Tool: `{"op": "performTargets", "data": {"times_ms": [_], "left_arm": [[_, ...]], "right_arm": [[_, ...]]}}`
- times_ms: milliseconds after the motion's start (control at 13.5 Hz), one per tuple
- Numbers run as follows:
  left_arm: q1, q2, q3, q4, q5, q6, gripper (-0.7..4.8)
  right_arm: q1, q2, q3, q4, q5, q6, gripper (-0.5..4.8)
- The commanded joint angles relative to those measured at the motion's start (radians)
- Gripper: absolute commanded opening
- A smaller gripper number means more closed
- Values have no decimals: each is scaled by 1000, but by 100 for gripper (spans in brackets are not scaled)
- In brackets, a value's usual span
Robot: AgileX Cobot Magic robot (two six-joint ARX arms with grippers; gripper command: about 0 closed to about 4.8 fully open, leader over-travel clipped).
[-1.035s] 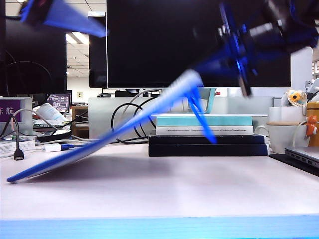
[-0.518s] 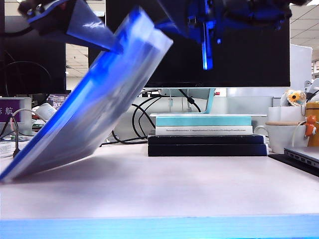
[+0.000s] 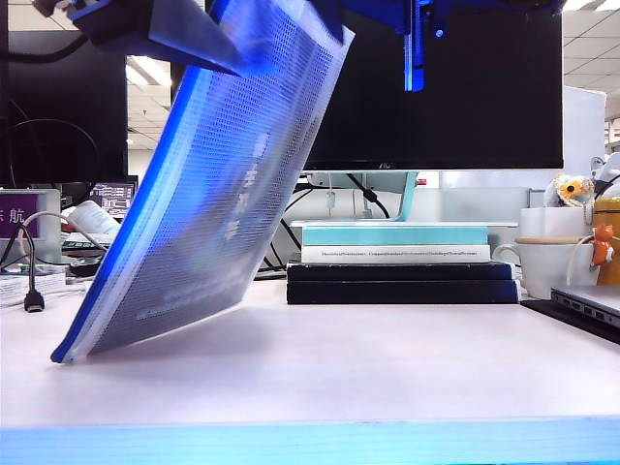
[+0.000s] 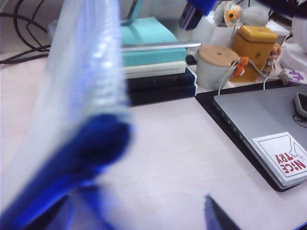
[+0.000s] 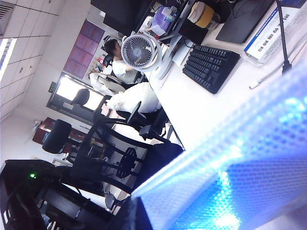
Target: Pick up the transparent plastic file bag with a blue zipper and open its zipper.
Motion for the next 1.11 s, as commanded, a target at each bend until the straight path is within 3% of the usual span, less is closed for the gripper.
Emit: {"op": "performTargets", "data": {"times_ms": [74, 296, 444, 666, 813, 961, 1109], "left_arm": [[0, -1, 1, 26, 8, 68, -13], [0, -2, 1, 11, -8, 157, -5], [8, -7, 1, -76, -70, 180, -5], [8, -73, 1, -80, -115, 280, -5], [8, -138, 1, -81, -131, 363, -5], [9, -201, 1, -92, -135, 439, -5], [24, -285, 3, -140, -103, 546, -5]], "right_arm": [[1, -10, 3, -35, -24, -37, -3], [-1, -10, 3, -105, -25, -98, -3], [-18, -11, 4, -108, -41, -102, -3], [-48, -11, 3, -117, -68, -120, -3], [-72, -10, 3, -140, -161, -219, 14], [-103, -10, 4, -150, -273, -296, 287], [-144, -11, 4, -73, -378, -340, 297]]}}
